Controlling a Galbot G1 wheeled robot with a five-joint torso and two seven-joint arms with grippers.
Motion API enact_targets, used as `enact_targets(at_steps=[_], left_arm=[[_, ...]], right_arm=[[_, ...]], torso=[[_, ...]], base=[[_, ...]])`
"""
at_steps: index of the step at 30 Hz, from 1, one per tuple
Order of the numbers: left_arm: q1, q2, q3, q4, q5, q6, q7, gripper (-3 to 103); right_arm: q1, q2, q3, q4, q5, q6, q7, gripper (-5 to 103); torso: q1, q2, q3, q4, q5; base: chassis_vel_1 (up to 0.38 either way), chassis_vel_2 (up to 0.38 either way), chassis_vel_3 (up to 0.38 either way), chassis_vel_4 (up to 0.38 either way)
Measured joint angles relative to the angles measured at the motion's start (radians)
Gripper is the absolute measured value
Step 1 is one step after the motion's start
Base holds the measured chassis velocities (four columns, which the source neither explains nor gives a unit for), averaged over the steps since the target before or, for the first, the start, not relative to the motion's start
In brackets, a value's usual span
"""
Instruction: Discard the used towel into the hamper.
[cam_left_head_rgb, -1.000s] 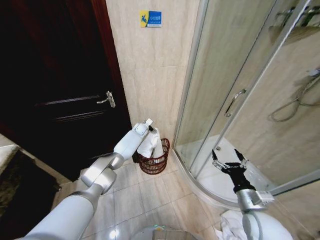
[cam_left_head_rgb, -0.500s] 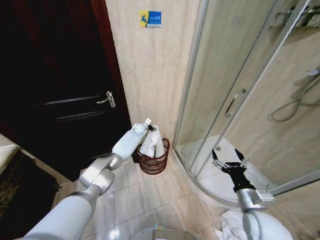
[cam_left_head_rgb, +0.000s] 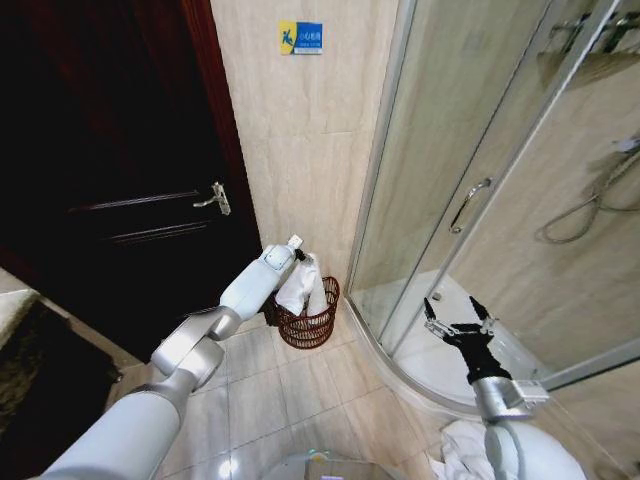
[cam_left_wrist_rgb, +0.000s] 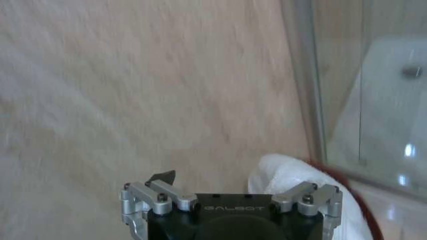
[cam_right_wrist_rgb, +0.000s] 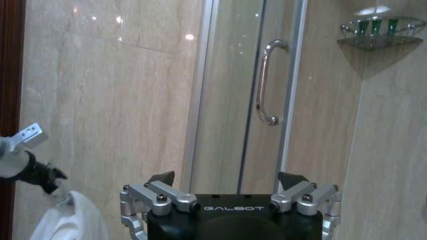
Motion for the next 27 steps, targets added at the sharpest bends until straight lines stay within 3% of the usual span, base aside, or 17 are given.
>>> enact_targets(at_steps=[4, 6, 7, 8, 9, 11, 13, 14, 16, 19, 22, 23, 24, 25, 26, 27], left_arm=[[0.002, 0.017, 0.011, -0.028, 0.048, 0.080, 0.036, 100], [0.003, 0.018, 0.008, -0.033, 0.025, 0.088, 0.039, 100], [0.006, 0.011, -0.010, -0.036, -0.034, 0.093, 0.022, 100], [0.007, -0.006, -0.036, -0.033, -0.087, 0.105, -0.021, 100], [0.007, -0.006, -0.036, -0.033, -0.087, 0.105, -0.021, 100], [0.010, -0.030, -0.052, -0.014, -0.178, 0.121, -0.110, 100], [0.013, -0.033, -0.053, -0.007, -0.194, 0.110, -0.133, 100], [0.020, -0.046, -0.052, 0.006, -0.249, 0.095, -0.204, 100], [0.031, -0.052, -0.034, -0.003, -0.391, 0.140, -0.322, 100], [0.056, -0.044, -0.031, -0.036, -0.436, 0.153, -0.351, 100], [0.085, -0.033, -0.022, -0.063, -0.428, 0.120, -0.367, 100], [0.097, -0.026, -0.016, -0.071, -0.411, 0.081, -0.361, 100], [0.121, -0.013, -0.006, -0.077, -0.353, -0.019, -0.314, 100], [0.133, -0.006, -0.004, -0.077, -0.312, -0.084, -0.273, 100], [0.133, -0.006, -0.004, -0.077, -0.312, -0.084, -0.273, 100], [0.152, 0.006, -0.005, -0.079, -0.270, -0.173, -0.213, 100]], right_arm=[[0.002, 0.001, -0.001, -0.001, -0.001, 0.001, 0.000, 100], [0.002, 0.002, -0.001, -0.002, -0.001, 0.002, 0.000, 100], [0.002, 0.003, -0.001, -0.003, -0.001, 0.003, -0.001, 100], [0.001, 0.003, -0.001, -0.005, -0.001, 0.004, -0.001, 100], [0.001, 0.003, -0.001, -0.005, -0.001, 0.004, -0.001, 100], [0.000, 0.003, 0.000, -0.009, -0.001, 0.007, -0.002, 100], [0.000, 0.003, 0.000, -0.010, -0.001, 0.008, -0.002, 100], [0.000, 0.003, 0.000, -0.011, -0.001, 0.009, -0.002, 100], [0.002, 0.002, 0.000, -0.015, 0.000, 0.013, -0.002, 100], [0.003, 0.002, 0.001, -0.018, 0.000, 0.015, -0.003, 100], [0.004, 0.003, 0.000, -0.020, 0.001, 0.017, -0.004, 100], [0.004, 0.004, -0.001, -0.021, 0.001, 0.018, -0.004, 100], [0.005, 0.005, -0.001, -0.021, 0.001, 0.020, -0.004, 100], [0.005, 0.005, -0.001, -0.021, 0.001, 0.020, -0.004, 100], [0.005, 0.005, -0.001, -0.021, 0.001, 0.020, -0.004, 100], [0.004, 0.004, -0.002, -0.019, 0.001, 0.020, -0.004, 100]], torso=[[0.000, 0.000, 0.000, 0.0001, 0.0001], [0.000, 0.000, 0.000, 0.0003, 0.0001], [0.000, 0.000, 0.000, 0.0004, -0.0001], [0.000, 0.000, 0.000, 0.0006, 0.0000], [0.000, 0.000, 0.000, 0.0006, 0.0000], [0.000, 0.000, 0.000, -0.0004, 0.0002], [0.000, 0.000, 0.000, -0.0003, 0.0003], [0.000, 0.000, 0.000, -0.0002, 0.0000], [0.000, 0.000, 0.000, -0.0001, 0.0003], [0.000, 0.000, 0.000, -0.0001, 0.0000], [0.000, 0.000, 0.000, 0.0002, 0.0001], [0.000, 0.000, 0.000, 0.0002, 0.0001], [0.000, 0.000, 0.000, 0.0001, 0.0001], [0.000, 0.000, 0.000, 0.0003, -0.0002], [0.000, 0.000, 0.000, 0.0003, -0.0002], [0.000, 0.000, 0.000, 0.0002, 0.0001]], base=[[0.000, 0.000, 0.000, 0.000], [0.000, 0.000, 0.000, 0.000], [0.000, 0.000, 0.000, 0.000], [0.000, 0.000, 0.000, 0.000], [0.000, 0.000, 0.000, 0.000], [0.000, 0.000, 0.000, 0.000], [0.000, 0.000, 0.000, 0.000], [0.000, 0.000, 0.000, 0.000], [0.000, 0.000, 0.000, 0.000], [0.000, 0.000, 0.000, 0.000], [0.000, 0.000, 0.000, 0.000], [0.000, 0.000, 0.000, 0.000], [0.000, 0.000, 0.000, 0.000], [0.000, 0.000, 0.000, 0.000], [0.000, 0.000, 0.000, 0.000], [0.000, 0.000, 0.000, 0.000]])
